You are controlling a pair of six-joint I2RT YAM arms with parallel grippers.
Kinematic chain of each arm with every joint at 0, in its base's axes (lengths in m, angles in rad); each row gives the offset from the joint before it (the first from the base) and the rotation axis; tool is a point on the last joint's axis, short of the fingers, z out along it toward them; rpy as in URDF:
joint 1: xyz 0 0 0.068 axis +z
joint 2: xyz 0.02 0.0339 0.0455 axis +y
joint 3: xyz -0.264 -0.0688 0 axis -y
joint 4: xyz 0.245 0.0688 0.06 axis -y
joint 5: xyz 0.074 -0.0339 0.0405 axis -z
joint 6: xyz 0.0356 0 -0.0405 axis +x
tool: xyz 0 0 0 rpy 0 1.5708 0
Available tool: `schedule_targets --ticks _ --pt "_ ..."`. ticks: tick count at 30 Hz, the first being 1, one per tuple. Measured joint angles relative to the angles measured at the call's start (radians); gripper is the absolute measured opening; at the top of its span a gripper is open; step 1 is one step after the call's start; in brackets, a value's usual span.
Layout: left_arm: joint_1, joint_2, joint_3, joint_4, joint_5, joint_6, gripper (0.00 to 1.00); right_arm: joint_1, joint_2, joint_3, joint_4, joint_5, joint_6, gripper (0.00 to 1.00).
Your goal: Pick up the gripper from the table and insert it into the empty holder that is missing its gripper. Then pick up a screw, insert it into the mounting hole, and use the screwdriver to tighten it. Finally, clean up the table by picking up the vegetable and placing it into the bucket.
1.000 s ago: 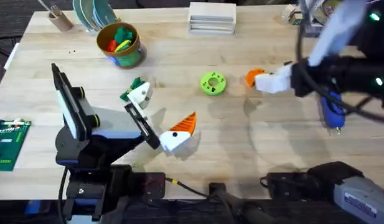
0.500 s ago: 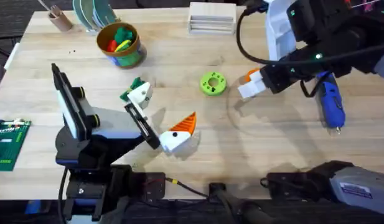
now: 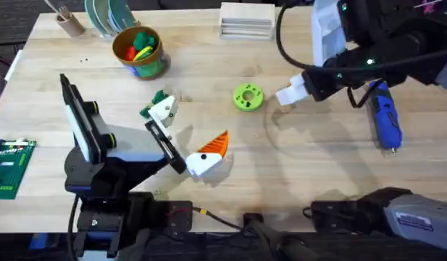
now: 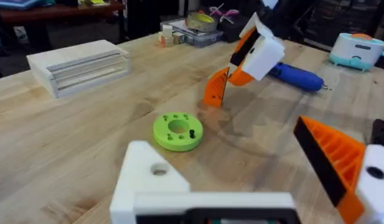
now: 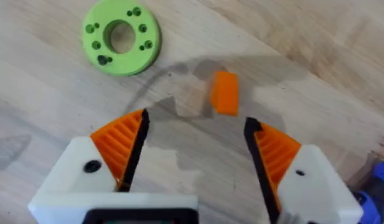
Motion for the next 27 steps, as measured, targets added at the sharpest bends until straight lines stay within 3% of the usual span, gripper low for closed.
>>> schedule_targets --ticks 8,27 --pt "0.0 0.0 0.0 0.0 0.0 0.0 0.993 -0.096 0.012 0.0 0.033 0.015 0.031 0.991" --pt "0.0 0.0 0.0 0.0 0.0 0.0 0.992 -0.084 0.142 0.0 0.08 0.015 0.035 0.994"
